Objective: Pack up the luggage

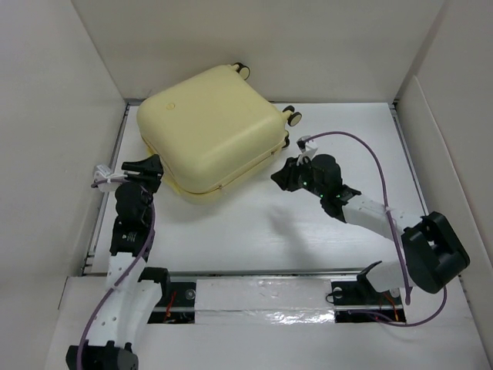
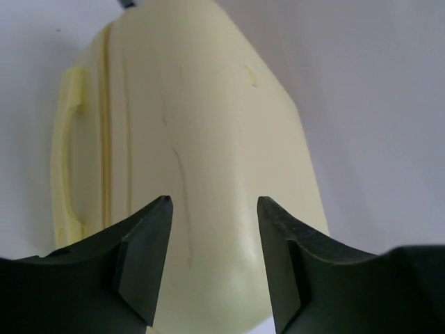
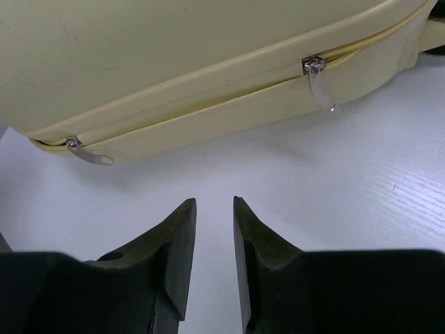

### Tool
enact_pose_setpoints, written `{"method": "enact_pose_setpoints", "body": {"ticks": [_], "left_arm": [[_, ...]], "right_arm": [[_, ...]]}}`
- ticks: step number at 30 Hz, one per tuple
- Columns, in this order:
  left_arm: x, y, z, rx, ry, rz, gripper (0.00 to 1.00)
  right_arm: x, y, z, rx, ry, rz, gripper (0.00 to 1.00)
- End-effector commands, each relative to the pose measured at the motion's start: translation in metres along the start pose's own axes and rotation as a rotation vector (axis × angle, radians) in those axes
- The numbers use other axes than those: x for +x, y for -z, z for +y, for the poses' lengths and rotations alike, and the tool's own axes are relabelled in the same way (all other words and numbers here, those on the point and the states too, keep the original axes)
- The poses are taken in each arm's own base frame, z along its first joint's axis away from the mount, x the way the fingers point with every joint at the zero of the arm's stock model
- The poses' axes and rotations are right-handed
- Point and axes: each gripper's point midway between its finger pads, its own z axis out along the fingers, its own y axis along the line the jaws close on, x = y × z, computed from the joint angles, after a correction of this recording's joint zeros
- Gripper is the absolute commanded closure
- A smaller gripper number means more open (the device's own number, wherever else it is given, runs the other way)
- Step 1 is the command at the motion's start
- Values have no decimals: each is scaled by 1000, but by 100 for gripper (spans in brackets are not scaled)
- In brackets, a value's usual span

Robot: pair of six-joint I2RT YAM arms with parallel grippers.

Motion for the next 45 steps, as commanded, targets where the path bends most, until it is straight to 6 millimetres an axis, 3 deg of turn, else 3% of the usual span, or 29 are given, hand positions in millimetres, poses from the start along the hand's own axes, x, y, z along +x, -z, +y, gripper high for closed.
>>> {"method": "enact_pose_setpoints", "body": {"ticks": [1,3,5,6,8,9,12,13,14,15,16,18,31,39,45], "left_arm": [[17,-18,35,-103,97,66,53],[13,-20,62,-175,125,43,56],[8,-17,72,-187,155,23,61],[7,-16,87,-215,166,10,64],[12,-18,96,-219,175,38,70],[16,-23,112,-254,176,53,71],[33,-35,116,-222,141,165,60],[47,-40,128,-246,135,231,58],[47,-44,129,-233,126,239,49],[44,-51,120,-179,114,236,45],[46,-54,127,-197,109,253,43],[47,-59,117,-149,94,273,38],[45,-86,144,-260,125,246,43],[46,-111,140,-259,146,253,46],[58,-125,142,-278,132,260,49]], "right_arm": [[-36,-7,25,-106,16,-132,66],[-29,-4,19,-85,22,-127,66],[-33,4,18,-71,27,-152,65],[-34,7,17,-60,28,-159,65],[-39,14,19,-61,40,-172,64],[-38,15,20,-62,45,-160,64],[-41,20,25,-83,60,-164,63],[-42,21,27,-89,59,-166,63],[-43,22,28,-94,62,-167,63],[-44,23,30,-105,64,-167,63],[-43,23,31,-110,67,-164,63],[-41,21,35,-123,74,-147,62],[-36,17,42,-140,89,-124,62],[-39,21,48,-151,96,-132,62],[-41,26,56,-160,105,-138,62]]}}
